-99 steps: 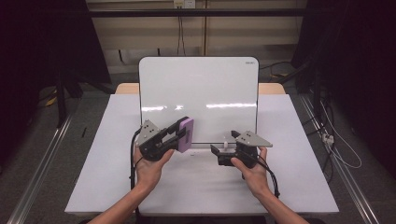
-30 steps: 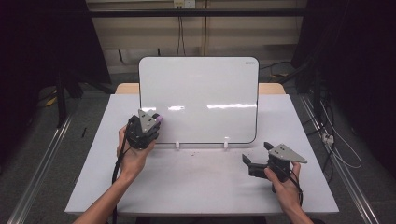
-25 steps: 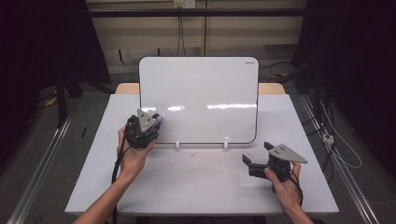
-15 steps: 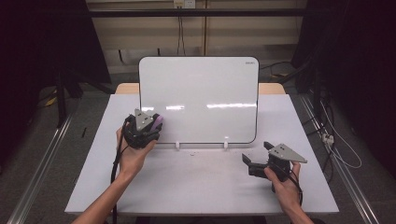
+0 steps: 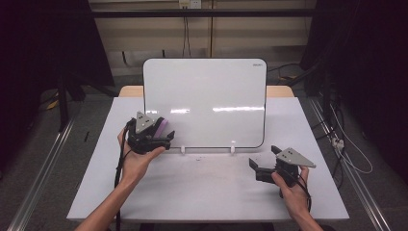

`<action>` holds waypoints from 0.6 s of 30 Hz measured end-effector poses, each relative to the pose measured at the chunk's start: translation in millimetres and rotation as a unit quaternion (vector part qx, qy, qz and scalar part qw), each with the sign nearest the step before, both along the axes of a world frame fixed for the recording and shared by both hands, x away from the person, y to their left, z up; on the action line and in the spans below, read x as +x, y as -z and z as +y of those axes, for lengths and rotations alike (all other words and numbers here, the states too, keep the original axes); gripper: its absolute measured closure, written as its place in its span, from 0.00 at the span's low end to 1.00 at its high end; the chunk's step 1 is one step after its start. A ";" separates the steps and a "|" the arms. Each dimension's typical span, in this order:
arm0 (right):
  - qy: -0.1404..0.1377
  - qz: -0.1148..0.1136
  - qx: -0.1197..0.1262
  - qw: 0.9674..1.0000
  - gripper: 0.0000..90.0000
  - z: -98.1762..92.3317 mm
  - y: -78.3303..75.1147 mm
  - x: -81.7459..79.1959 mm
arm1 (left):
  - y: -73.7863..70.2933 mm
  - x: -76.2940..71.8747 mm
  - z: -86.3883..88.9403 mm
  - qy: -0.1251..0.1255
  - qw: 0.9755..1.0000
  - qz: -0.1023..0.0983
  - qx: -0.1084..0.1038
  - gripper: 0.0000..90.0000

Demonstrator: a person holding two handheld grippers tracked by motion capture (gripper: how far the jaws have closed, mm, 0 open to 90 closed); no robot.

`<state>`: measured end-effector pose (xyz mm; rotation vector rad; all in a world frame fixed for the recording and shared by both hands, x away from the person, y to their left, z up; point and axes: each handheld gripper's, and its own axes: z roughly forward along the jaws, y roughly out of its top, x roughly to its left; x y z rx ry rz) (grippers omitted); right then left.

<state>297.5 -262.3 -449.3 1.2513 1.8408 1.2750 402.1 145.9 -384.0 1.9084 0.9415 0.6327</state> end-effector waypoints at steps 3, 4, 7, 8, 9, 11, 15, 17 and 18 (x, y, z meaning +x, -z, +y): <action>0.001 -0.003 0.000 1.000 0.05 -0.4 -0.5 -0.3 | -2.2 -1.5 3.2 0.012 1.000 0.002 -0.011 0.05; 0.001 -0.002 0.000 1.000 0.05 -0.7 -0.6 -0.3 | -2.5 -2.5 4.1 0.015 1.000 0.000 -0.014 0.05; 0.002 0.000 0.002 1.000 0.05 -1.3 -0.5 -0.3 | -3.4 -7.3 6.7 0.023 0.999 0.000 -0.027 0.04; 0.003 0.000 0.002 1.000 0.05 -1.4 -0.6 -0.5 | -3.3 -9.1 7.8 0.023 0.999 0.002 -0.033 0.04; 0.003 0.000 0.002 1.000 0.05 -1.5 -0.6 -0.6 | -3.4 -10.8 8.9 0.024 0.999 0.007 -0.032 0.04; 0.004 0.000 0.002 1.000 0.05 -1.8 -0.6 -0.8 | -2.9 -15.2 10.2 0.016 1.000 -0.006 -0.025 0.05; 0.004 0.000 0.000 1.000 0.05 -2.0 0.2 -0.3 | -2.3 -21.6 13.7 0.018 0.999 -0.004 -0.035 0.06; 0.005 0.000 0.000 1.000 0.05 -2.0 0.1 -0.6 | -1.2 -25.1 16.0 0.014 0.999 -0.005 -0.035 0.06; 0.005 0.000 -0.001 1.000 0.05 -2.2 0.1 -0.9 | -0.3 -27.2 17.3 0.011 0.999 -0.007 -0.036 0.06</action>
